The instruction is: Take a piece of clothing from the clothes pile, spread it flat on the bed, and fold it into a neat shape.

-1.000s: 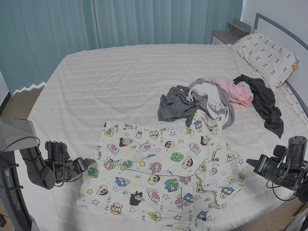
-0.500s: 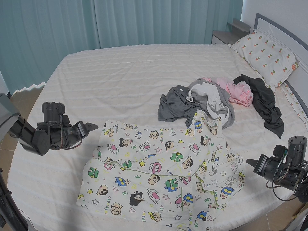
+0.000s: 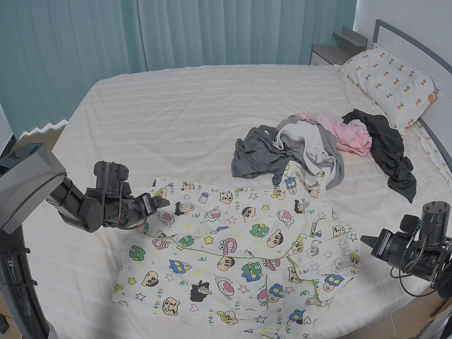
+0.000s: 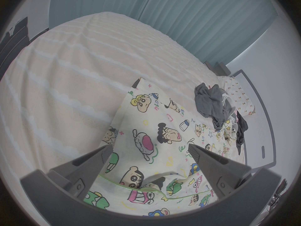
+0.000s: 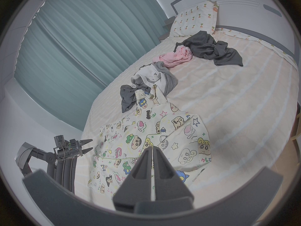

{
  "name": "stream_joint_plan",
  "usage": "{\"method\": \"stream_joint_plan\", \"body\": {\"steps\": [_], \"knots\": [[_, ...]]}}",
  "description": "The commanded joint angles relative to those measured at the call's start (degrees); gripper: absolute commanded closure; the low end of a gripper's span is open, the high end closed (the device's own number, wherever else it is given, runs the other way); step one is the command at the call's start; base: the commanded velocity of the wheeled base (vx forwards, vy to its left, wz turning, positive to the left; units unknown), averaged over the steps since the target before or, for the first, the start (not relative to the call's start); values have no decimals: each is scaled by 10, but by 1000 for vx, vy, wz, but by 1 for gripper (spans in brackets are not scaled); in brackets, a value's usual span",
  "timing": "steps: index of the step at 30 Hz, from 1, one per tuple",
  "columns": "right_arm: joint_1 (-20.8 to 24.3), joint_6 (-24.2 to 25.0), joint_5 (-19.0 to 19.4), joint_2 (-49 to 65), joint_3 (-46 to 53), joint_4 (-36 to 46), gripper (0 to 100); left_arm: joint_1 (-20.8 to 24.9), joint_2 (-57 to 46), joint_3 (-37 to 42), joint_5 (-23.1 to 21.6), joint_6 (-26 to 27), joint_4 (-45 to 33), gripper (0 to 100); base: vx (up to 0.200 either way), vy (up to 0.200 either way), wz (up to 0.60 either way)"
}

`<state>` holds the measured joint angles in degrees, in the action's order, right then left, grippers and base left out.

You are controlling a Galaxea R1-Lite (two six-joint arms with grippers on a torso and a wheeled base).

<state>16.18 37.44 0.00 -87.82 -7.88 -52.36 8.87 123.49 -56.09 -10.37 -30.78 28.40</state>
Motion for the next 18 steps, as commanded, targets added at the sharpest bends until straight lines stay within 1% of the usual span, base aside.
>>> {"method": "stream_joint_plan", "body": {"steps": [1, 11, 18], "knots": [[4, 0, 0, -2, 1, 0, 100, 1, 15, 0, 0, 0, 1, 0, 0, 0, 0], [3, 0, 0, -2, 2, 0, 100, 2, 47, -8, 0, 1, 4, 0, 0, 0, 0], [4, -1, 0, -2, 3, 0, 100, 1, 70, -17, 0, 1, 23, 0, 0, 0, 0]]}}
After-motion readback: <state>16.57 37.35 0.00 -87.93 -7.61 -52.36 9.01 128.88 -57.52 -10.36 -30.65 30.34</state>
